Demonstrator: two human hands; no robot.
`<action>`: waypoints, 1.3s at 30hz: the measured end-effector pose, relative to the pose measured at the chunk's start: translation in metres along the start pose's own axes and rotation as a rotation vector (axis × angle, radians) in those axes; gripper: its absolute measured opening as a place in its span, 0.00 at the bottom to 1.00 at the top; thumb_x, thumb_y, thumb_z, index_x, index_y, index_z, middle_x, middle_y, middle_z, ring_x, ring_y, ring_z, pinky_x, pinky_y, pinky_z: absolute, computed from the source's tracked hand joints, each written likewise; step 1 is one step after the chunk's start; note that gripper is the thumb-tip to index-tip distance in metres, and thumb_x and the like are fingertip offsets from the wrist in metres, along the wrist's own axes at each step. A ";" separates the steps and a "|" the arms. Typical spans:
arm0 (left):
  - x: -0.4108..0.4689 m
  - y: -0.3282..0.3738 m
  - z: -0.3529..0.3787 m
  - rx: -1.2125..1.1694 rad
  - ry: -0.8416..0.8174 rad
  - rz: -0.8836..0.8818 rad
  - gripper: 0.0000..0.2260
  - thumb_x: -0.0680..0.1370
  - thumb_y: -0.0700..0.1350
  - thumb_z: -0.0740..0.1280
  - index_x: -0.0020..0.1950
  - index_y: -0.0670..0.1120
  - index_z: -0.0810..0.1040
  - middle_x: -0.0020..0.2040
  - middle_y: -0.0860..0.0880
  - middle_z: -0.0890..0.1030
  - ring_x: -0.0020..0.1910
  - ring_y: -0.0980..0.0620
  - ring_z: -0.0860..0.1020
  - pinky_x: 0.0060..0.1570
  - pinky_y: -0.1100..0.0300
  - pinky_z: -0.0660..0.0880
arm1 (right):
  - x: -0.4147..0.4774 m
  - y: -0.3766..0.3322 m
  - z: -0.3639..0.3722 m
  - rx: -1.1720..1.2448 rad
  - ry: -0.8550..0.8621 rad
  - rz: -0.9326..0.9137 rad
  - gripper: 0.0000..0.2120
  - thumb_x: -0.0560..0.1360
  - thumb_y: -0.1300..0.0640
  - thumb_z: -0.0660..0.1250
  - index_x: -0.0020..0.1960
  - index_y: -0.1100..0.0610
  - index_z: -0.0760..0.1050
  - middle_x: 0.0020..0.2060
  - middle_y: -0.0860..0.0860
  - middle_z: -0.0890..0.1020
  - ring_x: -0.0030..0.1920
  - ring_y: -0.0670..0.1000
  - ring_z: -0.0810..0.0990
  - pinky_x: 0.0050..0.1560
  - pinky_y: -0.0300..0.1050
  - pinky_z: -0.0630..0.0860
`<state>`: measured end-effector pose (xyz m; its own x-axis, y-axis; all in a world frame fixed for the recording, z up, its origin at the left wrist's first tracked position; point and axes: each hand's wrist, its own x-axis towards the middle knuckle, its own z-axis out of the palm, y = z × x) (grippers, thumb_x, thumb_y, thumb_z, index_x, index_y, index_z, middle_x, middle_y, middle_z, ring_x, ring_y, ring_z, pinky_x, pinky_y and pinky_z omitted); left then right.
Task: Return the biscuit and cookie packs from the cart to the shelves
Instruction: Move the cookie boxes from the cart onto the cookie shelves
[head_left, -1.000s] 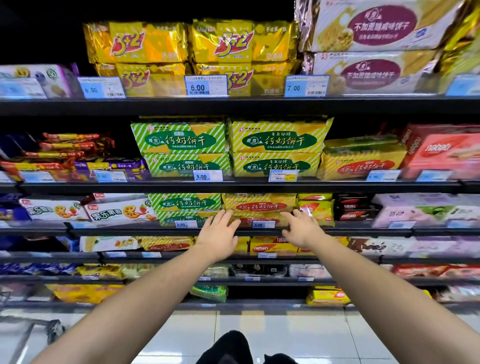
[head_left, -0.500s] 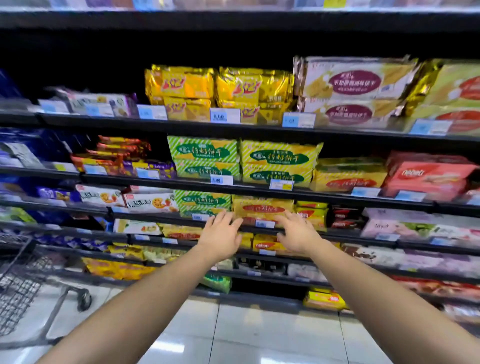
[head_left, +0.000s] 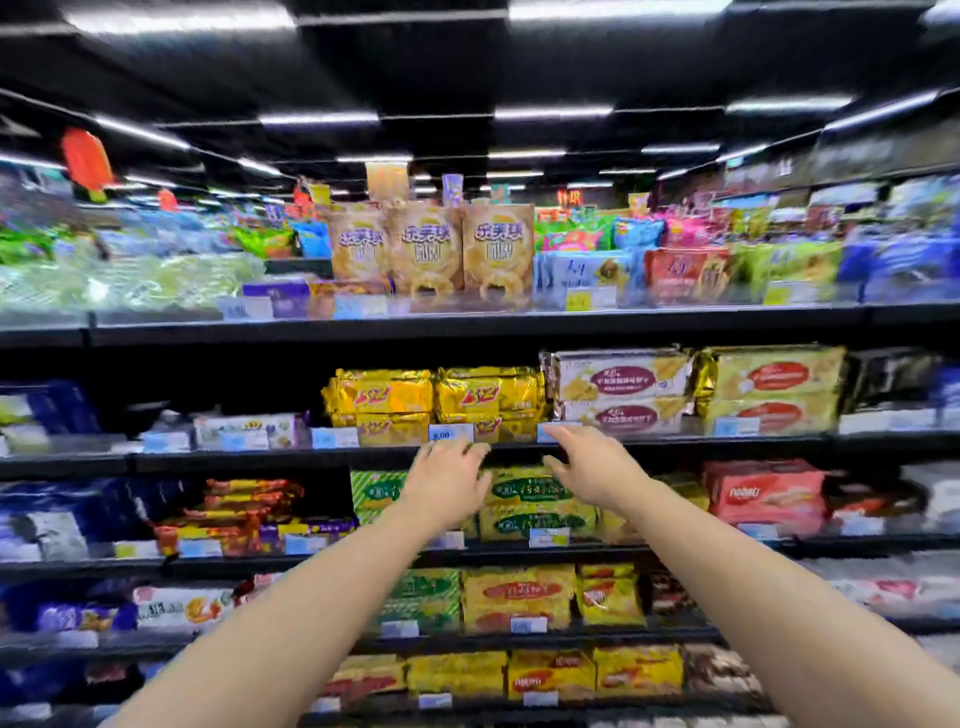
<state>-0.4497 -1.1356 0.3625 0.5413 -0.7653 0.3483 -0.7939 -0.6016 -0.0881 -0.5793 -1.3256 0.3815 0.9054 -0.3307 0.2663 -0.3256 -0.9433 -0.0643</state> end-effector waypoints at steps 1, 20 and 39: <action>0.006 0.001 -0.013 -0.006 0.025 0.006 0.24 0.82 0.57 0.57 0.76 0.51 0.67 0.71 0.47 0.74 0.70 0.43 0.71 0.70 0.46 0.68 | 0.000 -0.001 -0.013 -0.002 0.020 0.008 0.27 0.82 0.42 0.57 0.79 0.50 0.61 0.75 0.53 0.69 0.71 0.58 0.72 0.68 0.55 0.71; 0.117 0.126 -0.076 -0.123 0.335 0.159 0.21 0.82 0.56 0.59 0.73 0.51 0.72 0.67 0.49 0.76 0.65 0.47 0.74 0.65 0.50 0.72 | -0.003 0.146 -0.116 0.026 0.221 0.133 0.26 0.81 0.44 0.59 0.78 0.46 0.62 0.76 0.50 0.68 0.71 0.56 0.71 0.69 0.56 0.70; 0.279 0.173 -0.104 -0.059 0.396 -0.199 0.24 0.84 0.58 0.51 0.79 0.54 0.60 0.82 0.47 0.55 0.80 0.39 0.48 0.76 0.38 0.50 | 0.097 0.360 -0.191 -0.056 0.270 0.274 0.32 0.81 0.37 0.55 0.81 0.45 0.51 0.81 0.52 0.54 0.81 0.60 0.51 0.77 0.65 0.51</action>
<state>-0.4650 -1.4299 0.5420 0.5465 -0.4824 0.6846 -0.7058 -0.7053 0.0664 -0.6613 -1.6921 0.5680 0.6809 -0.5436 0.4909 -0.5665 -0.8156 -0.1175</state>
